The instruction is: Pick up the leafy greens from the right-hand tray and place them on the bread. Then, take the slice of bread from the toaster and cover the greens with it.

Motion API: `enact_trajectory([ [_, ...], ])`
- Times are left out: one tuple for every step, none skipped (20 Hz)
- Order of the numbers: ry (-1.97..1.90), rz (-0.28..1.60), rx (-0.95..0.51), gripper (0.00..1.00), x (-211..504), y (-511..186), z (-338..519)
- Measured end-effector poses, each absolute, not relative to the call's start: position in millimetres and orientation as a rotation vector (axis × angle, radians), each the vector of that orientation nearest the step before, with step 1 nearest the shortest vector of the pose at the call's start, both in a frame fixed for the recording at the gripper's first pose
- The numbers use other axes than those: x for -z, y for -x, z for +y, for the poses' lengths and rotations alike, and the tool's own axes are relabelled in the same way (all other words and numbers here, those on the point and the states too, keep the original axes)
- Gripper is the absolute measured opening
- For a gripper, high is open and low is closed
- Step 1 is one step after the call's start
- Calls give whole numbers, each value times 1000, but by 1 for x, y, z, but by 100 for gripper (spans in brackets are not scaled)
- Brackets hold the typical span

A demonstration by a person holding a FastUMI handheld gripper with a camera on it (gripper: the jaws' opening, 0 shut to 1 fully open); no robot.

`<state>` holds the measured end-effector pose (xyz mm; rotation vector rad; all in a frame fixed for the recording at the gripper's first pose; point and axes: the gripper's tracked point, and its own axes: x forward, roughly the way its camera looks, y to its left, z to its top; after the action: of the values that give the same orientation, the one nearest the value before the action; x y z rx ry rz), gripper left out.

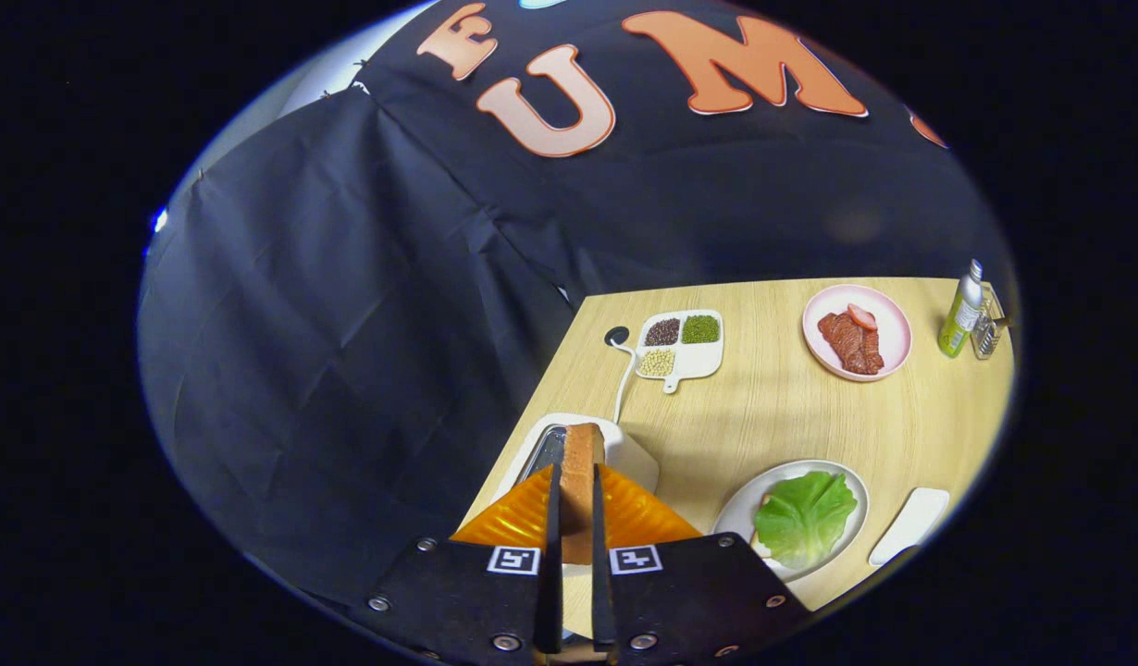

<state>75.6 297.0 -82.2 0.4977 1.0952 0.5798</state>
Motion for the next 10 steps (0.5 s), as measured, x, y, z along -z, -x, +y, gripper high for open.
enact_trajectory([
  [-505, 1094, -576, 13, 88, -74, 287],
  [-513, 1090, -569, 13, 94, -71, 276],
  [-523, 1091, -567, 13, 98, -69, 266],
  [-535, 1093, -561, 13, 102, -67, 258],
  [-549, 1093, -552, 13, 107, -66, 249],
  [-558, 1099, -550, 13, 114, -64, 241],
  [-566, 1101, -543, 13, 119, -62, 234],
  [-564, 1100, -543, 13, 125, -61, 228],
  [-561, 1095, -541, 13, 130, -60, 221],
  [-556, 1091, -549, 13, 133, -58, 217],
])
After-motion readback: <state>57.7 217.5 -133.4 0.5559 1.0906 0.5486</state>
